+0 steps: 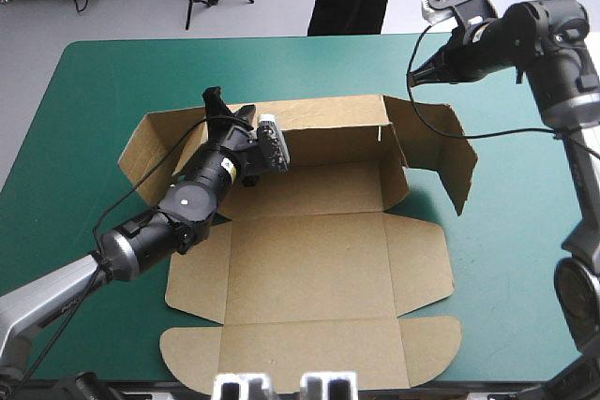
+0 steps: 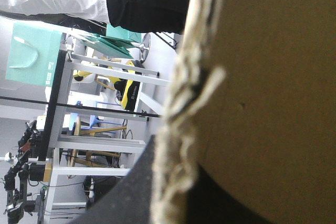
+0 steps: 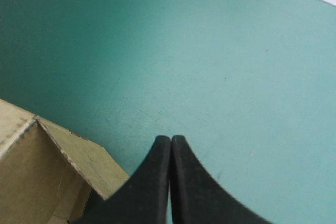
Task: Fold the box
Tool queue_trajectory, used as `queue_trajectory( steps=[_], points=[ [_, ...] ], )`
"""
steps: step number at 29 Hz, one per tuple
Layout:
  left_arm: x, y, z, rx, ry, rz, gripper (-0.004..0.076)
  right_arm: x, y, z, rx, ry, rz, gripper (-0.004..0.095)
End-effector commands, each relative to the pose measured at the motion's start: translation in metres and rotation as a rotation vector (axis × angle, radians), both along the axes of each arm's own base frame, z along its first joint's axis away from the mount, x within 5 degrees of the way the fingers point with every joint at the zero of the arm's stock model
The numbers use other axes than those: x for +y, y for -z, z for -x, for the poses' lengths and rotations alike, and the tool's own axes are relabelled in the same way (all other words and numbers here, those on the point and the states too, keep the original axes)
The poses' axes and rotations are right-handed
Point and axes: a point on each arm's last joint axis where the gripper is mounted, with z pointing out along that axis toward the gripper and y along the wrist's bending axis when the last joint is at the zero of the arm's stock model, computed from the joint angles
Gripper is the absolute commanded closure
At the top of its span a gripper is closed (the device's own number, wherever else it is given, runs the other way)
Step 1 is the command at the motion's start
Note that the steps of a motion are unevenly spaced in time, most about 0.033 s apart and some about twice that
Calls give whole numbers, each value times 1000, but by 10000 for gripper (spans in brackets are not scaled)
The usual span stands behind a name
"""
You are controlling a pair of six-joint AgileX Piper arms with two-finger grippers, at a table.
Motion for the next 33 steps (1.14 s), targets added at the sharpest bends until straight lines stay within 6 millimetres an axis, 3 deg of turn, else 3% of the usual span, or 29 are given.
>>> queue_trajectory(
  steps=[1, 6, 11, 17, 26, 33],
  points=[
    [6, -27, 3, -130, -11, -11, 732, -1, -11, -13, -19, -20, -70, 926],
    [7, -28, 3, -134, -16, -16, 732, -10, 5, -38, 41, -54, -243, 926],
    [7, -28, 3, -136, -14, -24, 732, -18, 31, -47, 137, -58, -240, 926],
    [6, -30, 3, -142, -11, -22, 732, -13, 63, -42, 260, -120, -249, 926],
    [5, -30, 3, -142, 14, -42, 732, -12, 74, -5, 320, -194, -250, 926],
    [2, -29, 4, -135, 41, -47, 732, -4, 104, 7, 316, -283, -334, 926]
  ],
)
